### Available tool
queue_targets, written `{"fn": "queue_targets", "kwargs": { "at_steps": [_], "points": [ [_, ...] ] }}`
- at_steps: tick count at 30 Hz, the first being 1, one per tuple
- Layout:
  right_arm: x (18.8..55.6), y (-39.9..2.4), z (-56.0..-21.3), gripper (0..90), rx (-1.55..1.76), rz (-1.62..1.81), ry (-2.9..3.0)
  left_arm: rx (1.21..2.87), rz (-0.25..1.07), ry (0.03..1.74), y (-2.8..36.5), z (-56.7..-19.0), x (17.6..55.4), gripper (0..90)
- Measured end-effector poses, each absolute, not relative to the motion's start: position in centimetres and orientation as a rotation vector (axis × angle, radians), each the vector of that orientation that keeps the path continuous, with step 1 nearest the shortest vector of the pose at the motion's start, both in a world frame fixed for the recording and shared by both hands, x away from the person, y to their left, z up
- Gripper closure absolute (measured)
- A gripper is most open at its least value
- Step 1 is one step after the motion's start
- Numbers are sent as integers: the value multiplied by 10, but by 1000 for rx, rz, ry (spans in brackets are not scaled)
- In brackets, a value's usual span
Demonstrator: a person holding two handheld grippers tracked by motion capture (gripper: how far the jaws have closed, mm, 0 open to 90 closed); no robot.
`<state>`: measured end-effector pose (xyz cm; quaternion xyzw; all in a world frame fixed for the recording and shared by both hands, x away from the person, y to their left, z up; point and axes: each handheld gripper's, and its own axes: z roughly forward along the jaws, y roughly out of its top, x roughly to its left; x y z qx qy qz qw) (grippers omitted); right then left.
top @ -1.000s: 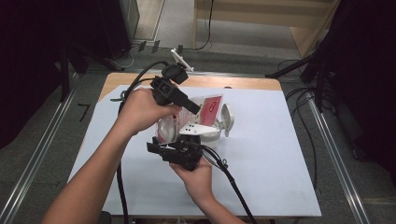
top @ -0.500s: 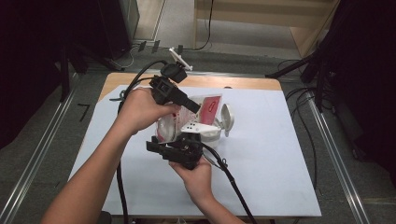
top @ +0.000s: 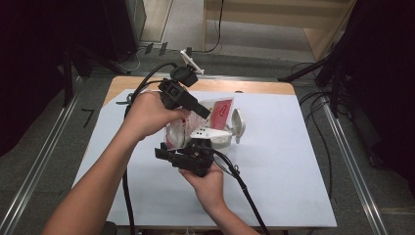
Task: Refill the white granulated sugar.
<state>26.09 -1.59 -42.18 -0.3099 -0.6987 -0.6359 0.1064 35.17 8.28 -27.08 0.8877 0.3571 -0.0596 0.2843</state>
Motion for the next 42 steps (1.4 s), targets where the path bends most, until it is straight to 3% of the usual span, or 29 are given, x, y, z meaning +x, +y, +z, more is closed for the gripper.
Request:
{"fn": "queue_targets", "kwargs": {
  "at_steps": [6, 42],
  "points": [
    [263, -15, -422, 606, -923, -1867, -2018, 2373, -150, 964, 82, -272, 352, 714],
    [258, -13, -424, 643, -933, -1915, -2049, 2368, -139, 962, 79, -271, 348, 720]
  ]
}}
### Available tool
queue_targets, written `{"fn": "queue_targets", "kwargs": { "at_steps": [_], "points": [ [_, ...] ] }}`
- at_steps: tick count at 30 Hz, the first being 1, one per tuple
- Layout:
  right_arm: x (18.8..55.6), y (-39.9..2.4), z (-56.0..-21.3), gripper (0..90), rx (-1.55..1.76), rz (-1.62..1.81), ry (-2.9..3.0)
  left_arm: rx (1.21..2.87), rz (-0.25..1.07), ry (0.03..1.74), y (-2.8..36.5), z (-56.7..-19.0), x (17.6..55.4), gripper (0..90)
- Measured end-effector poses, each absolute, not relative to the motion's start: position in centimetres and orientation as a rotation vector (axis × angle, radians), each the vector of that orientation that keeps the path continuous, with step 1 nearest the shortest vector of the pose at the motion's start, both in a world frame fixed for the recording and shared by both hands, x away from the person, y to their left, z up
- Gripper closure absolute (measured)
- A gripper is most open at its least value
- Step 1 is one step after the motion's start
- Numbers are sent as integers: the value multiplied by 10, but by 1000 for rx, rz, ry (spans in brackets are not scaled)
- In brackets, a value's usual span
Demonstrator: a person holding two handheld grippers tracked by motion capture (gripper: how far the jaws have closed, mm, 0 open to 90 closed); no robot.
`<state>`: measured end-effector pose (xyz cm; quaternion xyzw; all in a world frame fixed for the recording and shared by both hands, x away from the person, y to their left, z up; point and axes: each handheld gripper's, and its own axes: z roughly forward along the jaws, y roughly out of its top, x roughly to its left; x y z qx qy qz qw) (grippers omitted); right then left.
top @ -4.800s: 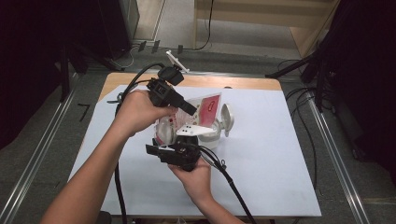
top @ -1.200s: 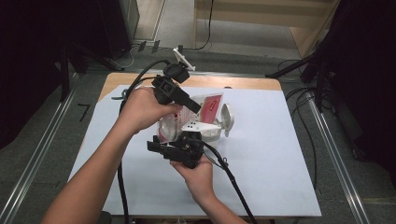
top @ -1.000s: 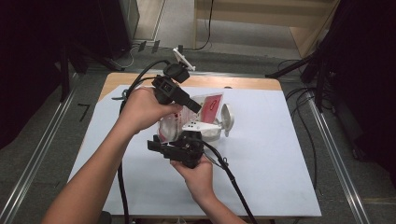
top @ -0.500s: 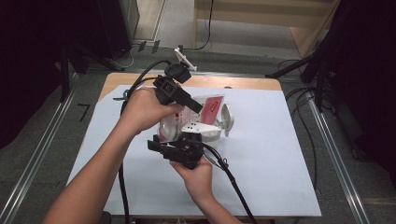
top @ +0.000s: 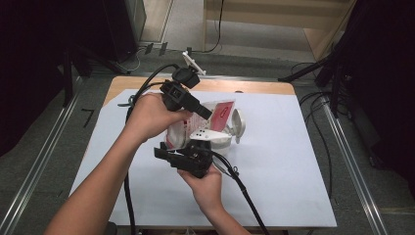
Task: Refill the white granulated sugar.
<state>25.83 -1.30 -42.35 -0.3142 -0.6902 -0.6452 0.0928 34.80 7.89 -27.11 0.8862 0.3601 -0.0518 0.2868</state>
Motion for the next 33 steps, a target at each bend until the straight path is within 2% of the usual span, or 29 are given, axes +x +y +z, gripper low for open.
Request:
{"fn": "queue_targets", "kwargs": {
  "at_steps": [33],
  "points": [
    [256, -4, -427, 642, -952, -1904, -2102, 2339, -168, 993, 90, -276, 346, 728]
  ]
}}
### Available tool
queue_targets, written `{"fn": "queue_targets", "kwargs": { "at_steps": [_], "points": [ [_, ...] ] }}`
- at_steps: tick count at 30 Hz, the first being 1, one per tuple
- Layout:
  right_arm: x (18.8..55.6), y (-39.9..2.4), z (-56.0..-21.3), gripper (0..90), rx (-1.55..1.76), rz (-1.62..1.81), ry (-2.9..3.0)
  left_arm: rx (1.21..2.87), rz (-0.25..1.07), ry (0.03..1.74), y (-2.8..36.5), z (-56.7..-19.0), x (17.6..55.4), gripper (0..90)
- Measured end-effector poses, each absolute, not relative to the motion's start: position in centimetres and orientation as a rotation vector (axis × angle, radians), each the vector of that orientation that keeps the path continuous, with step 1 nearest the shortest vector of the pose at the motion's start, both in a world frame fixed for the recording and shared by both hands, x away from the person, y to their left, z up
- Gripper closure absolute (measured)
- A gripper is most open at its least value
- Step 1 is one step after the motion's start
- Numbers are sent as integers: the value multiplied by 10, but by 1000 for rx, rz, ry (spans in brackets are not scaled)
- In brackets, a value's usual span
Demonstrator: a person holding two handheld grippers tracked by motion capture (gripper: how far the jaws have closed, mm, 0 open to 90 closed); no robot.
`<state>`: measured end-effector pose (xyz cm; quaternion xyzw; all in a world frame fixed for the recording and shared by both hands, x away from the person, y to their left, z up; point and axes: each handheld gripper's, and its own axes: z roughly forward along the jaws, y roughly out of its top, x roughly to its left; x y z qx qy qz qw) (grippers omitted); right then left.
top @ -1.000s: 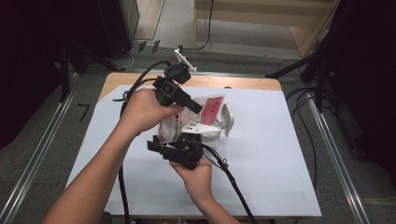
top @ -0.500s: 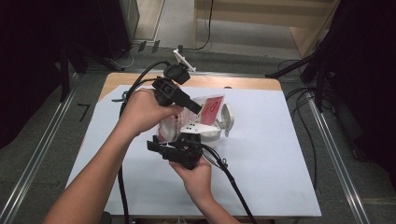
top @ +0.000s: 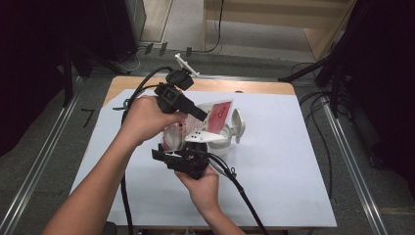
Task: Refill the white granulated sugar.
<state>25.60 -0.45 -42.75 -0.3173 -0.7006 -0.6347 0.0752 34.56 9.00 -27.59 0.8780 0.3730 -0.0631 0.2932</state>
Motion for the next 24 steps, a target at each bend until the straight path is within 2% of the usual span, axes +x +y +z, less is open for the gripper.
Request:
{"fn": "queue_targets", "kwargs": {
  "at_steps": [15, 20, 24],
  "points": [
    [259, -11, -423, 637, -981, -1908, -2044, 2356, -161, 986, 78, -272, 350, 730],
    [260, -11, -423, 599, -981, -1924, -2013, 2373, -149, 976, 77, -271, 351, 730],
    [261, -12, -423, 621, -989, -1923, -2019, 2374, -158, 974, 76, -271, 351, 730]
  ]
}}
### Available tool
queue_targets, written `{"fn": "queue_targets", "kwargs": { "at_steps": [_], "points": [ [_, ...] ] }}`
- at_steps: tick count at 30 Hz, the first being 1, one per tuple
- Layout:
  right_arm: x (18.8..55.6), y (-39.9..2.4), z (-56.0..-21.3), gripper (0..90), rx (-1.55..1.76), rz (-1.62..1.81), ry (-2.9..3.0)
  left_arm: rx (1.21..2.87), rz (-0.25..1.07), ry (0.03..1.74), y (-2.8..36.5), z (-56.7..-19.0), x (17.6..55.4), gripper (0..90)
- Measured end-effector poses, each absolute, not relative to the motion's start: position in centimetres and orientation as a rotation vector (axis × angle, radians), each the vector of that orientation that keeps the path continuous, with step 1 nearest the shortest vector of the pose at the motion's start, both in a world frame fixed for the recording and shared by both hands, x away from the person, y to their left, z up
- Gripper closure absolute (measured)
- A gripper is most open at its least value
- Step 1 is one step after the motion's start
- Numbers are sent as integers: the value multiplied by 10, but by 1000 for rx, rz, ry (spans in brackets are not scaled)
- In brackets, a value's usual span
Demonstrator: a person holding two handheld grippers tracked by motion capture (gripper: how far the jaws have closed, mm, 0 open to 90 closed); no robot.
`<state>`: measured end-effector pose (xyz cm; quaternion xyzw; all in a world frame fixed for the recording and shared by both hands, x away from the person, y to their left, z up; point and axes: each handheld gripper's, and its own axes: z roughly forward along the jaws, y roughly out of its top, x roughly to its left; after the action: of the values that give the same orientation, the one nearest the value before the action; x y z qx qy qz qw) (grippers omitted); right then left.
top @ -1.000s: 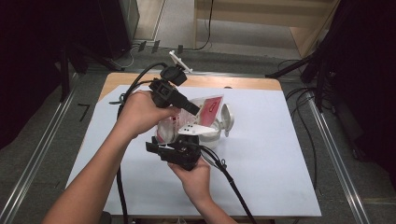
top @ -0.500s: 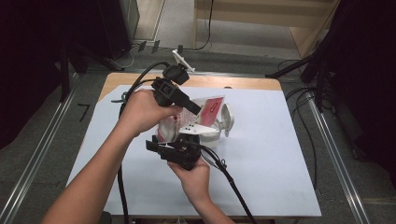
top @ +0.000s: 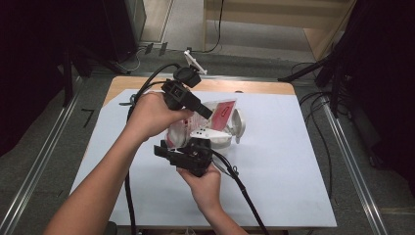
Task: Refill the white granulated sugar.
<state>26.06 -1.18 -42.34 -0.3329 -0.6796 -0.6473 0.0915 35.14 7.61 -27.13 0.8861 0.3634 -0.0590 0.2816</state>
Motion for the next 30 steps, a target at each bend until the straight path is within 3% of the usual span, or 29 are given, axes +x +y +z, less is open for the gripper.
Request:
{"fn": "queue_targets", "kwargs": {
  "at_steps": [30],
  "points": [
    [261, -9, -426, 622, -1007, -1922, -2016, 2382, -157, 967, 77, -274, 350, 730]
  ]
}}
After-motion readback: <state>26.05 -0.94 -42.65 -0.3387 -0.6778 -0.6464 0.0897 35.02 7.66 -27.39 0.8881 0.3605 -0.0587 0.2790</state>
